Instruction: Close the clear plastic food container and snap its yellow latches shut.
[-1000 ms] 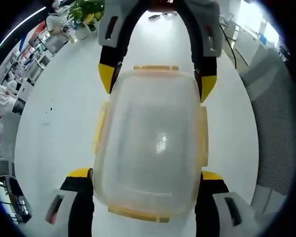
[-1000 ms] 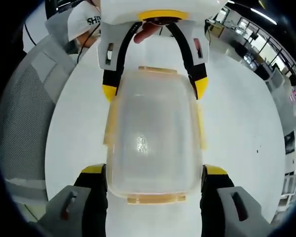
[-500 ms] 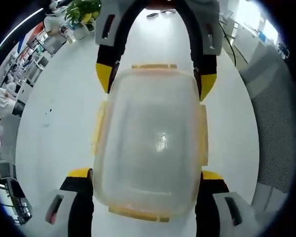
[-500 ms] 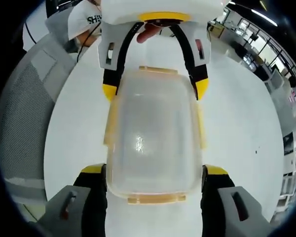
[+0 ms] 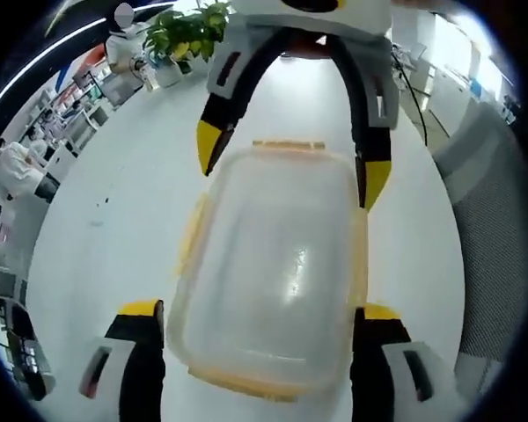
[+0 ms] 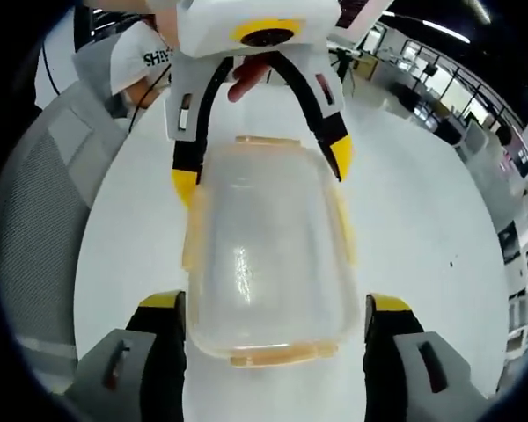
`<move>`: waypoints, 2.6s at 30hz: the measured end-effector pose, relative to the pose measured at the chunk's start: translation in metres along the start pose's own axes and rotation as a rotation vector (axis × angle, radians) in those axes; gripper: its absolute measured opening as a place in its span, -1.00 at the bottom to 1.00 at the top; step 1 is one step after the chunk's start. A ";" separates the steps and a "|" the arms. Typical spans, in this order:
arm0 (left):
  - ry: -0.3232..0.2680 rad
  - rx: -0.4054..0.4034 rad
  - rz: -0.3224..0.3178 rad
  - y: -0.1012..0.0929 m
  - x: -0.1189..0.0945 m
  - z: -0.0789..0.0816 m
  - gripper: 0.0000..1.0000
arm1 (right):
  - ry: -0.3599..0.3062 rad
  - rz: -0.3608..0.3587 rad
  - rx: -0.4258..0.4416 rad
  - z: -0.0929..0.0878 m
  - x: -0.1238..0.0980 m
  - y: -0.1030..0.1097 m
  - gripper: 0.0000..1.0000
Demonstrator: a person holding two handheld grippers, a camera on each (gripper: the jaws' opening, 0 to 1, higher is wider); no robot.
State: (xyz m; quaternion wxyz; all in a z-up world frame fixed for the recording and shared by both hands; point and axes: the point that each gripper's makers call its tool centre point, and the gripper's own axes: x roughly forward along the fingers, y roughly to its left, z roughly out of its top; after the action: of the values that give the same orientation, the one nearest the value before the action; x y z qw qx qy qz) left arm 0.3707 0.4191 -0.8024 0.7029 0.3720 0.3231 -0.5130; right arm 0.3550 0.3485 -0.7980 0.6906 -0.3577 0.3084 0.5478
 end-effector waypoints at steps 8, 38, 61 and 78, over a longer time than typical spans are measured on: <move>-0.065 -0.083 0.056 0.000 -0.006 -0.006 0.77 | -0.087 -0.074 0.122 -0.002 0.001 0.002 0.72; -0.298 -0.531 0.158 -0.038 -0.006 -0.037 0.78 | -0.270 -0.220 0.490 -0.022 0.005 0.037 0.99; -0.292 -0.565 0.115 -0.053 0.001 -0.039 0.76 | -0.249 -0.196 0.530 -0.029 0.008 0.051 0.93; -0.291 -0.597 0.139 -0.055 -0.008 -0.047 0.72 | -0.269 -0.231 0.589 -0.034 -0.006 0.052 0.90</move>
State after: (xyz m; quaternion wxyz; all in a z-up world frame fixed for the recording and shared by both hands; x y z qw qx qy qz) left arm 0.3123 0.4525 -0.8302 0.8529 0.0938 0.3292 -0.3942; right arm 0.3015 0.3251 -0.8202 0.8561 -0.1002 0.3169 0.3957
